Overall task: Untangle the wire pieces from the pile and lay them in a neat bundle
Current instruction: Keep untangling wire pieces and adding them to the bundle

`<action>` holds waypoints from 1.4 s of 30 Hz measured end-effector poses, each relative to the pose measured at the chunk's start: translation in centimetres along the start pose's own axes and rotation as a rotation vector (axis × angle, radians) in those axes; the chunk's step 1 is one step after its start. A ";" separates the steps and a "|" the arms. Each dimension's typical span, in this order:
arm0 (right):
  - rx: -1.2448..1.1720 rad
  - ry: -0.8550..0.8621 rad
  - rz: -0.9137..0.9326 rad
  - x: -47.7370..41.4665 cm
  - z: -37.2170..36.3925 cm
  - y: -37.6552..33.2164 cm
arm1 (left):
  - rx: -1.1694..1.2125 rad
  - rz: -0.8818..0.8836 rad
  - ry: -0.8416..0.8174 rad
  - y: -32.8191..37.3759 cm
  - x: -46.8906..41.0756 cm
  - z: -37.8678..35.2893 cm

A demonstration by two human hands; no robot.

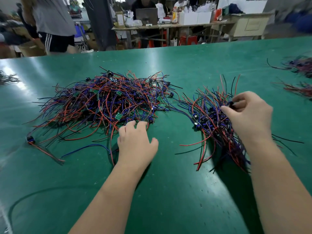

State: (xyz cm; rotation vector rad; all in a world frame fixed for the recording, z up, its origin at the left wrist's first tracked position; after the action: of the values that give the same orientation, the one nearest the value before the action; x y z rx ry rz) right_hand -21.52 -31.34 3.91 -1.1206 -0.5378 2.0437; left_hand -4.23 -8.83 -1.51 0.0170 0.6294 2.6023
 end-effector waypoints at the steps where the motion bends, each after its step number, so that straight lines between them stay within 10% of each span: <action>1: 0.045 -0.018 -0.024 -0.2 0.2 0.8 | -0.074 0.020 -0.029 -0.3 -0.1 -0.4; 6: 0.302 -0.341 -0.082 0.4 -2.0 2.7 | -0.064 -0.058 0.023 -0.1 -0.5 -0.2; 10: 0.215 -0.162 0.076 0.6 -2.0 0.0 | 0.238 -0.051 0.053 -0.1 -0.5 0.3; 17: -0.640 -0.631 -0.360 5.5 -8.6 -3.7 | 1.052 -0.217 -0.078 3.4 1.2 2.0; 21: -1.129 -0.579 -0.555 6.0 -8.9 -4.7 | 1.221 -0.295 -0.295 5.4 2.8 1.6; 34: -1.431 -0.499 -0.601 4.4 -7.1 -4.7 | 1.058 -0.250 -0.533 5.4 3.3 0.7; 42: -1.335 -0.524 -0.527 4.3 -7.0 -4.8 | 0.792 -0.140 -0.375 3.6 1.8 0.5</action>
State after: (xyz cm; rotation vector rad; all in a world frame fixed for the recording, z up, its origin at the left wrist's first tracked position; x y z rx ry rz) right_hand -15.23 -24.84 0.96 -0.8585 -2.3748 1.3393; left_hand -7.38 -10.67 0.32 0.6590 1.3927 1.9798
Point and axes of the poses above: each hand's wrist, its own x-axis away from the middle knuckle, its own z-axis out of the back of the hand, y = z × x, the point moved 6 cm from there along -x, towards the middle knuckle, and after that the axes turned 6 degrees about z, right-handed, at the moved point
